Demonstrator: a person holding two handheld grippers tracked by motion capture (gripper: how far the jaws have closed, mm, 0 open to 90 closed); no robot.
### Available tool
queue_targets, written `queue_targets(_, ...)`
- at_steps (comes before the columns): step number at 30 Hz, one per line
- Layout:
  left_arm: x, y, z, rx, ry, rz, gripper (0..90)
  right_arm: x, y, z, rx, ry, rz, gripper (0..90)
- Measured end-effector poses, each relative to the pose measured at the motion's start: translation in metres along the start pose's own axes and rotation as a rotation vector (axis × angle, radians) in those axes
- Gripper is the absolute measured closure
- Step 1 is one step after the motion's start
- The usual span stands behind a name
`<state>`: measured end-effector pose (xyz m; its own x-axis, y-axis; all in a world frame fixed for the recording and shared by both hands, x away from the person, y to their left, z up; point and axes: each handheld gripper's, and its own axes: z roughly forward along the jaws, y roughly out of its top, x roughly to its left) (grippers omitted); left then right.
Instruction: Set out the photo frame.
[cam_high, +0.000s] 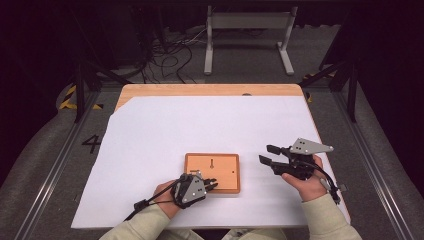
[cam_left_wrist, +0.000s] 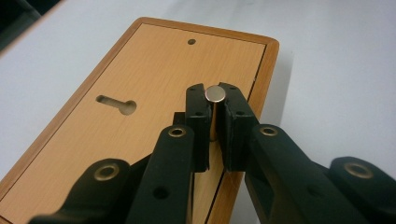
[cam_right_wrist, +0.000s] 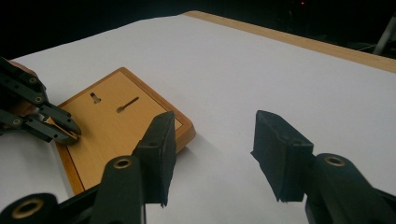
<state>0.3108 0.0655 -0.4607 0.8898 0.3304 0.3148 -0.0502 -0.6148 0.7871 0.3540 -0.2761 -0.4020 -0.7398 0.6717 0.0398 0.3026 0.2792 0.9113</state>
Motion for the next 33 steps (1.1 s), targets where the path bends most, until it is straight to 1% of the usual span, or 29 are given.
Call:
queue_targets(2,-0.006,-0.001,-0.001,-0.006,0.035,0.035,83.6,0.001,0.000,0.001,0.002,0.002,-0.006,49.2)
queue_targets(3,-0.007,-0.001,-0.001,-0.012,0.045,0.060,83.6,0.002,0.000,0.001,0.002,0.003,-0.008,49.3)
queue_targets(4,-0.010,-0.002,-0.002,-0.013,0.055,0.067,83.6,0.002,0.000,0.001,0.003,0.004,-0.012,49.3)
queue_targets(5,-0.011,-0.003,-0.002,-0.021,0.065,0.088,83.6,0.003,0.000,0.002,0.005,0.005,-0.015,49.2)
queue_targets(8,-0.015,-0.004,-0.003,-0.024,0.085,0.099,83.7,0.004,0.000,0.003,0.003,0.013,-0.027,49.0)
queue_targets(10,-0.016,-0.005,-0.003,-0.027,0.088,0.112,83.7,0.006,0.001,0.004,-0.002,0.019,-0.034,48.9)
queue_targets(13,-0.017,-0.005,-0.003,-0.028,0.099,0.117,83.8,0.008,0.001,0.005,0.000,0.028,-0.034,48.9)
queue_targets(17,-0.018,-0.005,-0.003,-0.027,0.102,0.115,83.7,0.011,0.004,0.007,0.013,0.044,-0.032,48.1)
queue_targets(18,-0.018,-0.005,-0.003,-0.027,0.102,0.115,83.7,0.013,0.006,0.010,0.022,0.061,-0.017,48.1)
queue_targets(19,-0.018,-0.005,-0.003,-0.030,0.101,0.113,83.7,0.013,0.006,0.010,0.022,0.061,-0.017,45.5)
queue_targets(20,-0.018,-0.005,-0.003,-0.028,0.098,0.115,83.8,0.014,0.008,0.013,0.046,0.070,0.002,41.9)
queue_targets(23,-0.019,-0.006,-0.004,-0.029,0.097,0.124,83.8,0.015,0.013,0.020,0.072,0.085,0.049,36.6)
queue_targets(24,-0.019,-0.006,-0.004,-0.029,0.098,0.123,83.9,0.014,0.015,0.024,0.088,0.095,0.071,34.7)
queue_targets(26,-0.019,-0.006,-0.003,-0.033,0.098,0.127,83.9,0.014,0.019,0.032,0.126,0.116,0.100,31.2)
queue_targets(27,-0.019,-0.006,-0.004,-0.031,0.098,0.121,83.9,0.015,0.020,0.035,0.142,0.129,0.115,29.7)
queue_targets(30,-0.020,-0.007,-0.004,-0.033,0.096,0.119,83.9,0.016,0.023,0.048,0.193,0.157,0.134,24.7)
queue_targets(31,-0.020,-0.007,-0.004,-0.032,0.100,0.120,83.9,0.016,0.023,0.053,0.208,0.164,0.141,24.0)
queue_targets(32,-0.020,-0.007,-0.004,-0.032,0.100,0.120,83.9,0.016,0.023,0.053,0.208,0.164,0.141,24.0)
queue_targets(33,-0.020,-0.007,-0.004,-0.030,0.100,0.123,83.9,0.016,0.023,0.057,0.224,0.175,0.151,23.7)
